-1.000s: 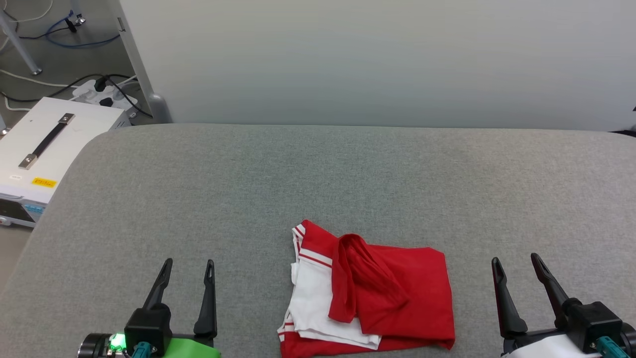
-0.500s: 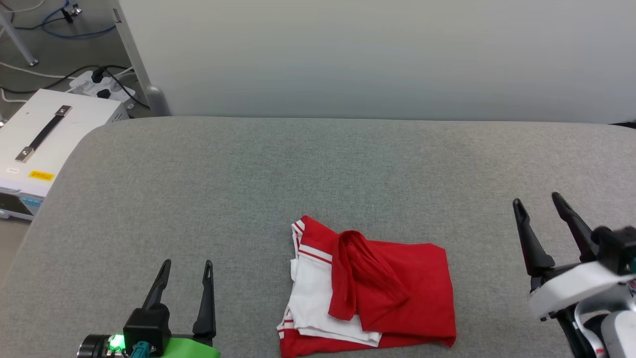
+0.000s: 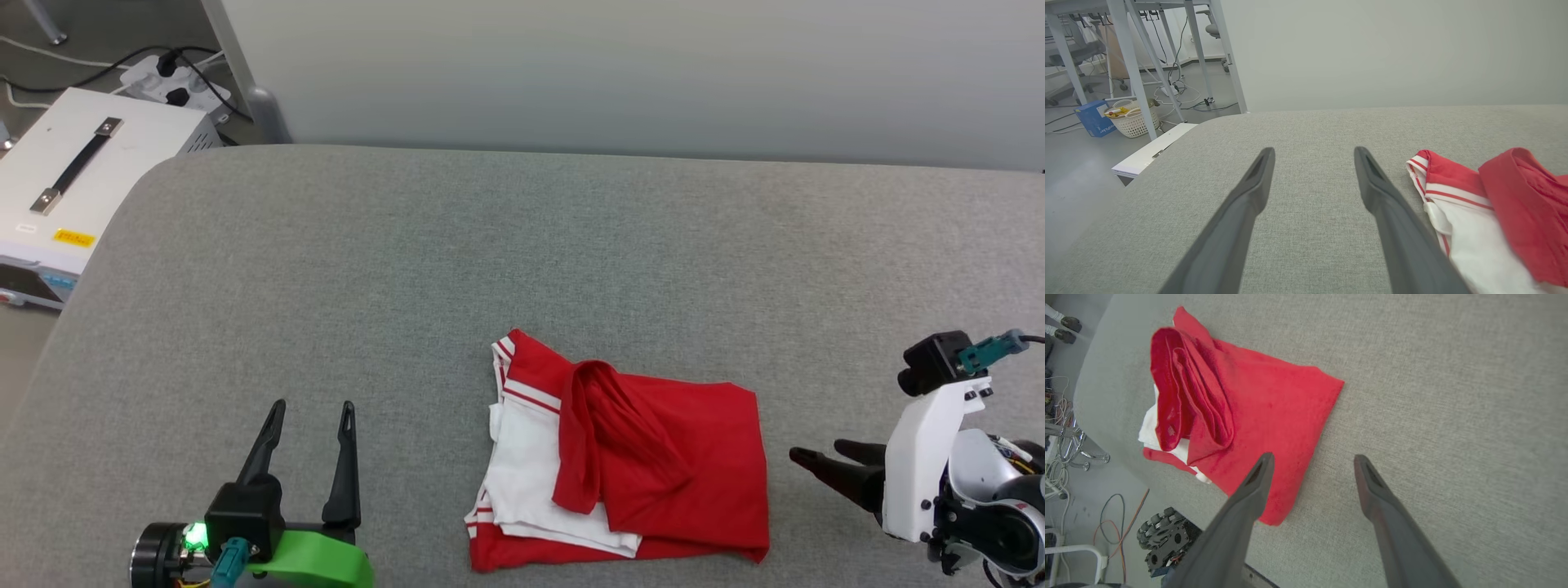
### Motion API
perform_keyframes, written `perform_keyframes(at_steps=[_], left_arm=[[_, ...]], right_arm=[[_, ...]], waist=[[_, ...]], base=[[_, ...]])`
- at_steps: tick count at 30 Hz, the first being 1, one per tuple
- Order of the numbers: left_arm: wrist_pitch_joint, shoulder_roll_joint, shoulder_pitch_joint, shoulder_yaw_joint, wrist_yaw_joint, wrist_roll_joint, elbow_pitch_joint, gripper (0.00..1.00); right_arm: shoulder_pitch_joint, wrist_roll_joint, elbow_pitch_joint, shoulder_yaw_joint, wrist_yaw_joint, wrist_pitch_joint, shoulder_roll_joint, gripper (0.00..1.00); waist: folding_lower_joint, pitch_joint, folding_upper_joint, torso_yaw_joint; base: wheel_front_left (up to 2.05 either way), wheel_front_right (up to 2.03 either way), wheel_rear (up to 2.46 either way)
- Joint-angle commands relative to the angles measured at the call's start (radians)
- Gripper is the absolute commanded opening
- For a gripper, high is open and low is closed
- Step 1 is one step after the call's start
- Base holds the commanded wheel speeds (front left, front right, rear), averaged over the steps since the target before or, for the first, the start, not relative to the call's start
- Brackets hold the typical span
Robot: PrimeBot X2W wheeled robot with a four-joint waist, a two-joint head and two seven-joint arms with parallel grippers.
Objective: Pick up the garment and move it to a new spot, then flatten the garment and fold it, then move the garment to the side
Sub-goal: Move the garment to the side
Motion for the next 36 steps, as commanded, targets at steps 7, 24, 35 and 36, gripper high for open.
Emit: perform_keyframes(at_steps=[7, 24, 35, 36], left_arm=[[-0.006, -0.014, -0.061, -0.004, -0.006, 0.004, -0.003, 1.0], [-0.006, -0.027, -0.124, -0.012, 0.0, 0.001, 0.003, 1.0], [-0.006, -0.03, -0.101, 0.005, 0.009, 0.004, 0.007, 1.0], [-0.006, -0.03, -0.097, 0.008, 0.01, 0.004, 0.005, 1.0]], right_arm=[[-0.053, 0.038, 0.093, 0.022, -0.001, 0.051, 0.051, 1.0], [-0.148, 0.055, 0.263, 0.177, -0.001, -0.053, 0.103, 0.0], [-0.245, 0.033, 0.117, 0.281, -0.001, -0.198, 0.017, 0.0], [-0.258, 0.009, 0.1, 0.303, -0.001, -0.205, -0.002, 0.0]], waist=[[0.0001, 0.083, -0.0001, 0.064], [0.0001, 0.171, -0.0001, 0.127], [0.0001, 0.123, -0.0001, 0.062], [0.0001, 0.119, -0.0001, 0.049]], base=[[0.0, 0.0, 0.0], [0.0, 0.0, 0.0], [0.0, 0.0, 0.0], [0.0, 0.0, 0.0]])
